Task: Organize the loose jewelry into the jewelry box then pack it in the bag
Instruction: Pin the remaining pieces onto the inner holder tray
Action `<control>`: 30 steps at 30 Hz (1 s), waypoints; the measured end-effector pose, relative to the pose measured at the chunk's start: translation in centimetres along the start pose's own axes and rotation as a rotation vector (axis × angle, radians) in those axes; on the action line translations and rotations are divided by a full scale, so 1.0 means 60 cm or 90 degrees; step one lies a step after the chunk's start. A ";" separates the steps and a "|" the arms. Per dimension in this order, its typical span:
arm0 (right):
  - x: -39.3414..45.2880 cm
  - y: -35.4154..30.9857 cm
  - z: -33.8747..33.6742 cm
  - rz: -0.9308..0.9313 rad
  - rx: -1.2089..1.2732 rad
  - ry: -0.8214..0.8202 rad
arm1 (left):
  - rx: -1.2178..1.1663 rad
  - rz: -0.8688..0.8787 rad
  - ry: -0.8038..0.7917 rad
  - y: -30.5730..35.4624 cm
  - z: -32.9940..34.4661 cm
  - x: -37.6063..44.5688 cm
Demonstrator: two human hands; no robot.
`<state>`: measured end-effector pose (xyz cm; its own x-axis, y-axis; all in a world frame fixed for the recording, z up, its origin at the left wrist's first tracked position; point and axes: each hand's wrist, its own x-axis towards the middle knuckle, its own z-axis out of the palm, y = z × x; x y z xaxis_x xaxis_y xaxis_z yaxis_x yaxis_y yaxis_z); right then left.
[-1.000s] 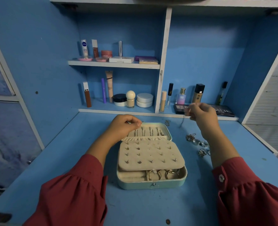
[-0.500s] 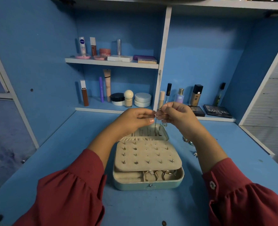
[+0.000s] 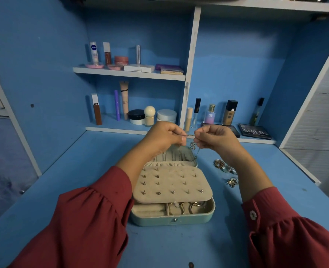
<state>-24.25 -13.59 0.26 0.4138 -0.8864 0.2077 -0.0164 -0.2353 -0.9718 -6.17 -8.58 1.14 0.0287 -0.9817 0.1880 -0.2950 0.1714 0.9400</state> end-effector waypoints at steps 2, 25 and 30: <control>0.000 0.003 -0.005 0.013 -0.008 0.000 | 0.022 -0.004 0.000 0.002 -0.002 0.000; 0.021 0.053 0.037 -0.011 -0.564 0.056 | 0.580 -0.015 -0.102 -0.014 0.018 0.065; 0.029 0.064 0.043 -0.017 -0.665 0.025 | 0.660 0.000 -0.119 -0.019 0.025 0.066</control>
<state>-21.23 -15.00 -3.40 0.3956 -0.8838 0.2499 -0.7943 -0.4658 -0.3901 -7.12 -12.81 0.41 -0.0929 -0.9940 0.0582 -0.9701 0.1035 0.2194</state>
